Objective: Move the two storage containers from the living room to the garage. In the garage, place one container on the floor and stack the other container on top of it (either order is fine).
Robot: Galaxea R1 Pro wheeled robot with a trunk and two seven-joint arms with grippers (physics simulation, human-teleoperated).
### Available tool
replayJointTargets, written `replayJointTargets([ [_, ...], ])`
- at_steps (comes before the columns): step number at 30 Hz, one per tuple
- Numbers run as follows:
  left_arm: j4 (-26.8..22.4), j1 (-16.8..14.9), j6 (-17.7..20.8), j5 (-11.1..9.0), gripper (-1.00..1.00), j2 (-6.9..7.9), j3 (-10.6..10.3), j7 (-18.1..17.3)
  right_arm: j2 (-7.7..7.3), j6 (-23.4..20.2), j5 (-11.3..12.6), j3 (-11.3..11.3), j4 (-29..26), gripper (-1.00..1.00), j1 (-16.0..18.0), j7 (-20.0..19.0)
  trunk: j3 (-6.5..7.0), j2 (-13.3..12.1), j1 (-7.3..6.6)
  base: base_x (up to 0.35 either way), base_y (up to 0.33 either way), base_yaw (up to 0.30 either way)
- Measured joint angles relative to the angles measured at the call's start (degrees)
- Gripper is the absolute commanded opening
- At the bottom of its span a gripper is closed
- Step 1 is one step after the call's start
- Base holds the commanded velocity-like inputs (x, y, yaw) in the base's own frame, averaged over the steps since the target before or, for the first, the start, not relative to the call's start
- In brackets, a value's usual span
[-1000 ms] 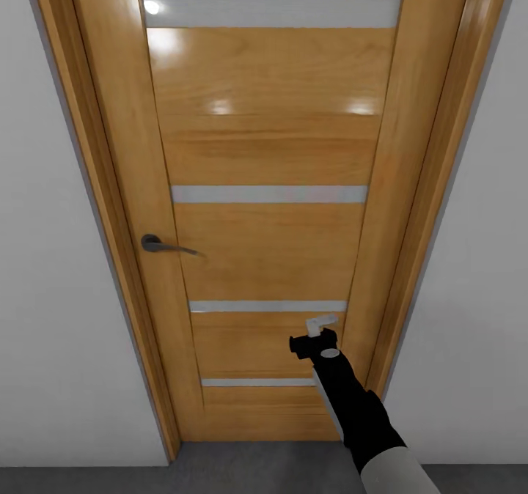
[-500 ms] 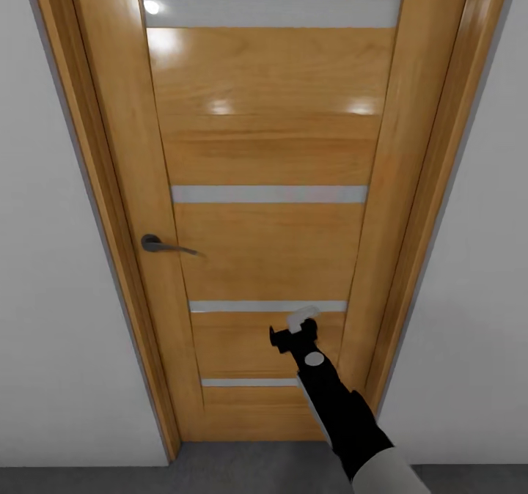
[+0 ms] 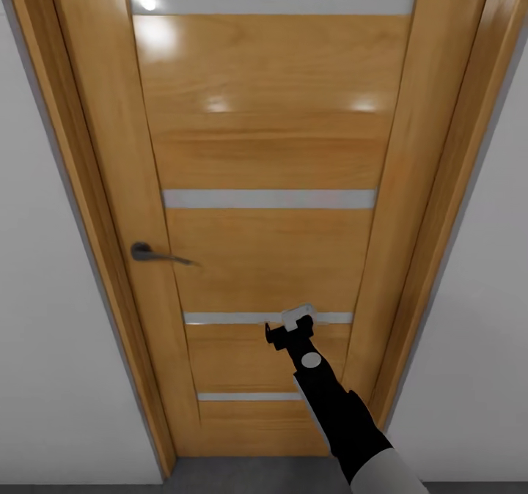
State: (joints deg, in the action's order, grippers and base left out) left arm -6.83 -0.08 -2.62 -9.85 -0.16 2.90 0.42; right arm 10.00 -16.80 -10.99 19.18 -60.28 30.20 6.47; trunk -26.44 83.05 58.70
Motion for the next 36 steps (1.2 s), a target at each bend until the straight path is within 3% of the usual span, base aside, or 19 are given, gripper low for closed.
replayJointTargets([
  [20, -0.01, 0.00, 0.01, -0.02, 1.00, 0.00, 0.01, 0.00, 0.00, -0.13, 0.01, -0.18, 0.10, 1.00, -0.02, 0.24, -0.01, 0.01, -0.01, 0.318, 0.000, 0.000],
  [24, 0.00, 0.00, 0.00, -0.02, 1.00, 0.00, 0.01, 0.00, 0.00, -0.50, 0.26, 0.14, 0.60, 1.00, 0.00, 2.77, 0.00, 0.01, 0.00, 0.258, 0.000, 0.000],
  [36, 0.01, -0.02, 0.00, -0.01, 1.00, 0.00, 0.01, 0.00, 0.00, -0.26, 1.24, 0.89, 1.07, 1.00, -0.01, 6.94, 0.00, 0.00, 0.03, 0.008, 0.000, 0.000],
])
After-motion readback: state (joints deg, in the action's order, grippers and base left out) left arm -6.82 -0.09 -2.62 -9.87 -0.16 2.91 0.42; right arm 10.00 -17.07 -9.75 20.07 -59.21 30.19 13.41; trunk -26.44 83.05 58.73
